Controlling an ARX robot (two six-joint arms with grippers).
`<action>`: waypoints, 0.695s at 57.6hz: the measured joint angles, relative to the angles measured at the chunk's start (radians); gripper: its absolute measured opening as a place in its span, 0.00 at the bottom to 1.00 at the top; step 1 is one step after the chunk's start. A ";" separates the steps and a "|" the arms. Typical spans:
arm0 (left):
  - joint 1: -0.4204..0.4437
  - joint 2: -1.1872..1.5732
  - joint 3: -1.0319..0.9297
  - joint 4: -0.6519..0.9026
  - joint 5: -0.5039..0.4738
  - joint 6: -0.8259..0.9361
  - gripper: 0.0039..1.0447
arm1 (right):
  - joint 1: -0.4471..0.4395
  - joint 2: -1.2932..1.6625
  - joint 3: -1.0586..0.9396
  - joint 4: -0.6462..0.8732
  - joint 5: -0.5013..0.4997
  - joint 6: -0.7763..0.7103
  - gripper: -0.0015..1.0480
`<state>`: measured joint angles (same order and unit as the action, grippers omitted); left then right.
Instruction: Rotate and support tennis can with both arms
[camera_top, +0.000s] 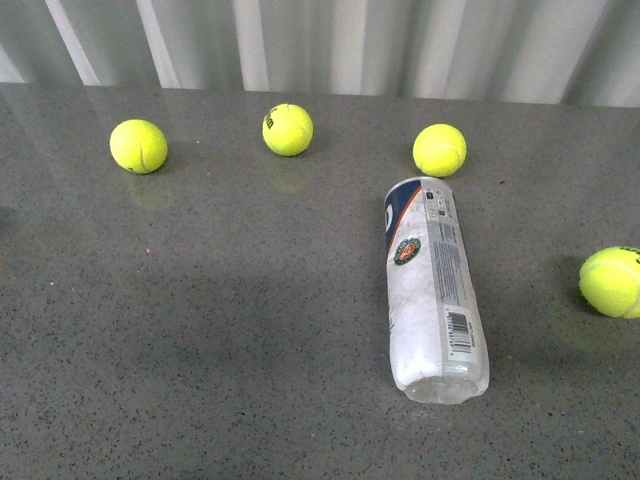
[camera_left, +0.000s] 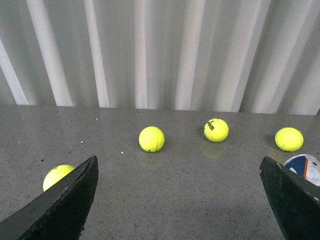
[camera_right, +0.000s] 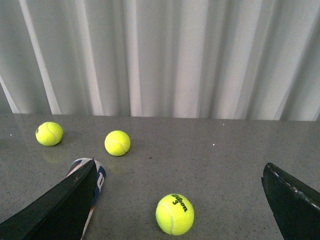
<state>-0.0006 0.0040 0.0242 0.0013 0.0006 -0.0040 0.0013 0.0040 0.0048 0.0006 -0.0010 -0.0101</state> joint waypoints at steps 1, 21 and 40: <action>0.000 0.000 0.000 0.000 0.000 0.000 0.94 | 0.000 0.000 0.000 0.000 0.000 0.000 0.93; 0.000 0.000 0.000 0.000 0.000 0.000 0.94 | 0.000 0.000 0.000 0.000 0.000 0.000 0.93; 0.000 0.000 0.000 0.000 0.000 0.000 0.94 | 0.000 0.000 0.000 0.000 0.000 0.000 0.93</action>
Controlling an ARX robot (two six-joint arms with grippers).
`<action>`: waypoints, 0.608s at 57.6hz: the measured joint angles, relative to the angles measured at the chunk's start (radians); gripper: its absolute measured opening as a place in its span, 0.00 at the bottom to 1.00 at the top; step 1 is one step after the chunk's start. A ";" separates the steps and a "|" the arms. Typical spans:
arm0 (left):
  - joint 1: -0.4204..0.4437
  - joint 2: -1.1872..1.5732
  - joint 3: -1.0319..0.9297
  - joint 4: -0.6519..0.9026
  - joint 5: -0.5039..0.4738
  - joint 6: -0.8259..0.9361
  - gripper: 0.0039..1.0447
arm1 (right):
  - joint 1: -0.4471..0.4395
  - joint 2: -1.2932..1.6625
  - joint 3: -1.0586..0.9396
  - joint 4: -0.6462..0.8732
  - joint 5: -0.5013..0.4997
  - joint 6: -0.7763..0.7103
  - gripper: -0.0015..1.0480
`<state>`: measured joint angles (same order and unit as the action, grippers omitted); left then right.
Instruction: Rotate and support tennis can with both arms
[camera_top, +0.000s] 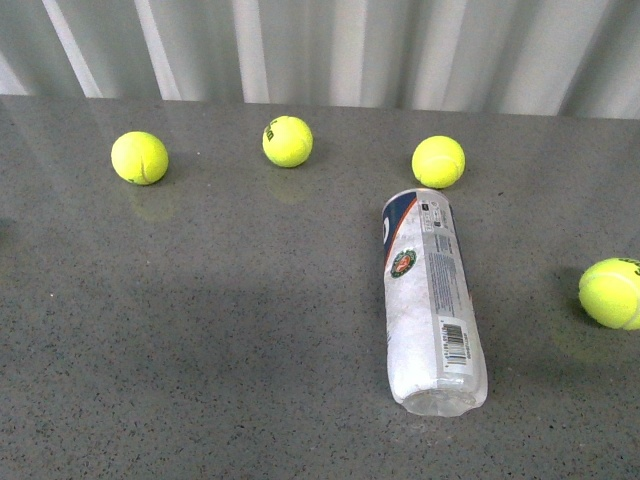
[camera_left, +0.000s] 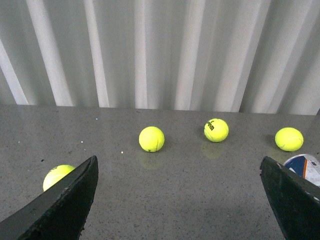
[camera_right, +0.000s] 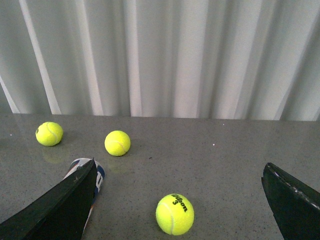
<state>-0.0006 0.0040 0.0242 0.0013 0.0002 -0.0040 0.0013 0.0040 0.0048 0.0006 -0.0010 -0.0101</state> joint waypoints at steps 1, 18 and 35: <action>0.000 0.000 0.000 0.000 0.000 0.000 0.94 | 0.000 0.000 0.000 0.000 0.000 0.000 0.93; 0.000 0.000 0.000 0.000 0.000 0.000 0.94 | 0.021 0.034 0.031 -0.082 0.074 0.007 0.93; 0.000 -0.001 0.000 -0.001 -0.001 0.000 0.94 | -0.081 0.966 0.621 0.106 0.084 0.132 0.93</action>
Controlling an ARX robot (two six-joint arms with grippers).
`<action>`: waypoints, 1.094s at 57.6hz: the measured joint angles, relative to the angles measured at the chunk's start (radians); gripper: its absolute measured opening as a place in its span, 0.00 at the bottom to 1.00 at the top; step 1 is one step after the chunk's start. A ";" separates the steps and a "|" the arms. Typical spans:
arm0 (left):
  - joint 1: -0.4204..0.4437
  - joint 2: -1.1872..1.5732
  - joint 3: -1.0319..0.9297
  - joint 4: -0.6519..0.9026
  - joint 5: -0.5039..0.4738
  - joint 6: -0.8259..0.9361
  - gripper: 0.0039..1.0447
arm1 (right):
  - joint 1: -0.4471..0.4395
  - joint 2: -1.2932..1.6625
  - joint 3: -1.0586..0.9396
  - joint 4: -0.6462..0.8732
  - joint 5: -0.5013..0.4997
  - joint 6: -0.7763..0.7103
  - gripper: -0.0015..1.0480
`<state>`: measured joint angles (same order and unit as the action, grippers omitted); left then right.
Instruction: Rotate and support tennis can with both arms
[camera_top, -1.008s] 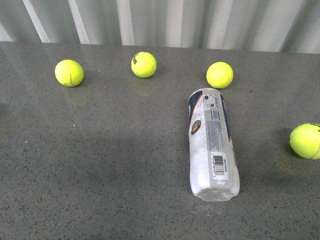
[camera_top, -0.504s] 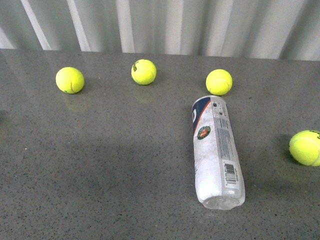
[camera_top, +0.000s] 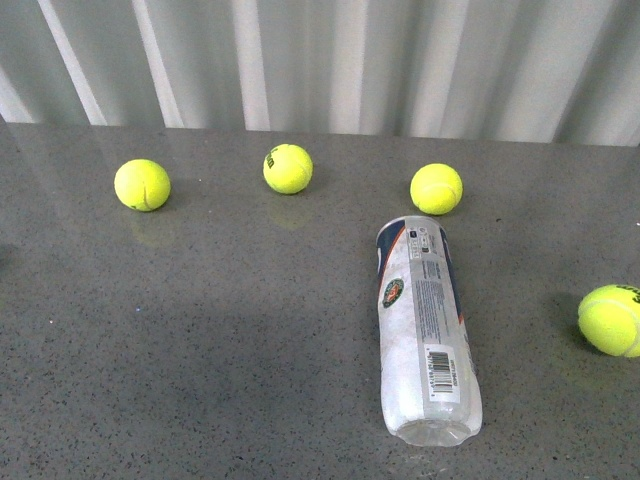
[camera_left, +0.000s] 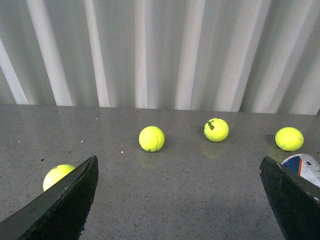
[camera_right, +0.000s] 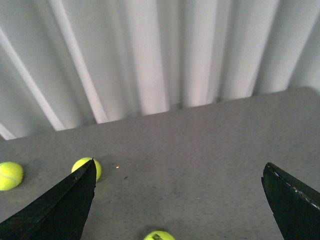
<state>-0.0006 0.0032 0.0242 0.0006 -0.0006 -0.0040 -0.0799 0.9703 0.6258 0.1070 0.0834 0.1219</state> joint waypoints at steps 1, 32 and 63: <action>0.000 0.000 0.000 0.000 0.000 0.000 0.94 | 0.000 0.058 0.048 -0.022 -0.013 0.017 0.93; 0.000 0.000 0.000 0.000 0.000 0.000 0.94 | 0.364 0.887 0.604 -0.459 -0.164 0.028 0.93; 0.000 0.000 0.000 0.000 0.000 0.000 0.94 | 0.449 1.022 0.481 -0.353 -0.179 0.042 0.93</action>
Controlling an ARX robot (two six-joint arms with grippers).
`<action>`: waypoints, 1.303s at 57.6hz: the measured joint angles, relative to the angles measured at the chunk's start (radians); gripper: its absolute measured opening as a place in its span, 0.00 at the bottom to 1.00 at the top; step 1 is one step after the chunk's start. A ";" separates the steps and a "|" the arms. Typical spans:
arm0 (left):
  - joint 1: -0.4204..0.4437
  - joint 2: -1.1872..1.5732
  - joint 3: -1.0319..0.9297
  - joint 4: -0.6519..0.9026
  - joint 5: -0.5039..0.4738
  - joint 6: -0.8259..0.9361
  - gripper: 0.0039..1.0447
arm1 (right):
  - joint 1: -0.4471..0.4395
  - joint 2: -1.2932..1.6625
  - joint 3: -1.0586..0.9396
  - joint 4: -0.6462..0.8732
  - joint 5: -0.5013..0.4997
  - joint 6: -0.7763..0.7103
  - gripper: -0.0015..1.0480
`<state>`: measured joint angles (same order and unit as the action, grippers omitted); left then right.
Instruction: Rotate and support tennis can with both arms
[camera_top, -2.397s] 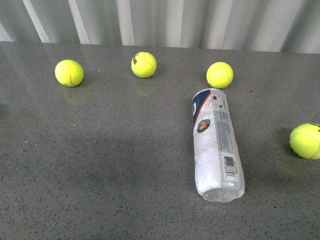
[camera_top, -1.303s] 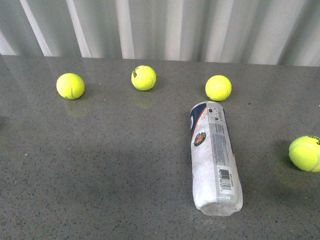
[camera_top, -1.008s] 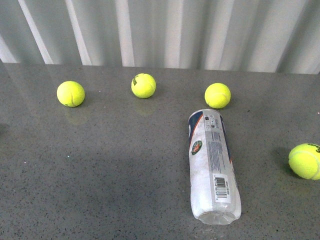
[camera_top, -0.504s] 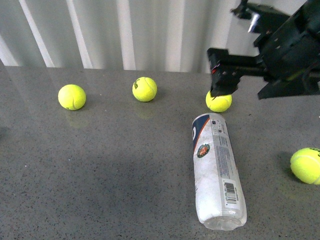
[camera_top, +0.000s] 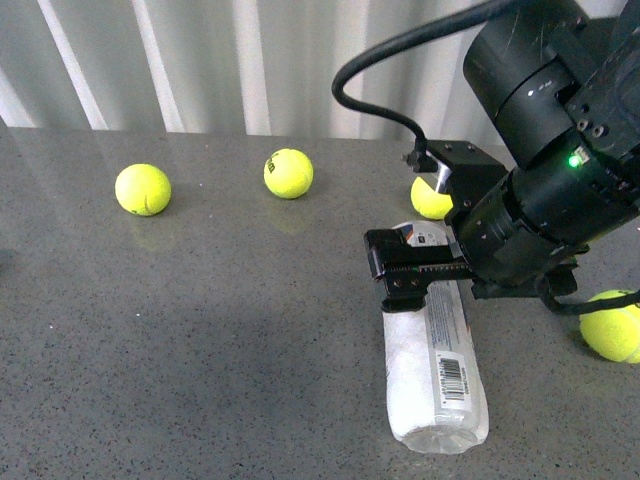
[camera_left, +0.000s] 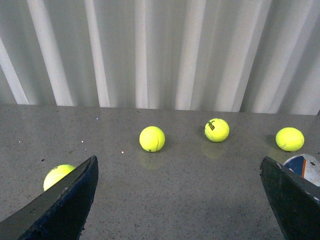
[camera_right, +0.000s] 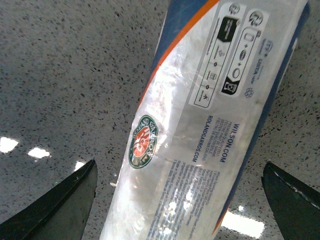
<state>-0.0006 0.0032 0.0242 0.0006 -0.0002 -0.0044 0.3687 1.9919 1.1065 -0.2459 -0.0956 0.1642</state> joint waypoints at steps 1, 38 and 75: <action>0.000 0.000 0.000 0.000 0.000 0.000 0.94 | 0.000 0.009 -0.001 0.005 0.000 0.002 0.93; 0.000 0.000 0.000 0.000 0.000 0.000 0.94 | 0.003 0.074 -0.001 0.084 0.046 0.006 0.57; 0.000 0.000 0.000 0.000 0.000 0.000 0.94 | 0.018 0.050 -0.001 0.103 0.073 -0.047 0.11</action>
<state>-0.0006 0.0032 0.0242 0.0006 -0.0006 -0.0040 0.3870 2.0415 1.1057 -0.1432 -0.0227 0.1169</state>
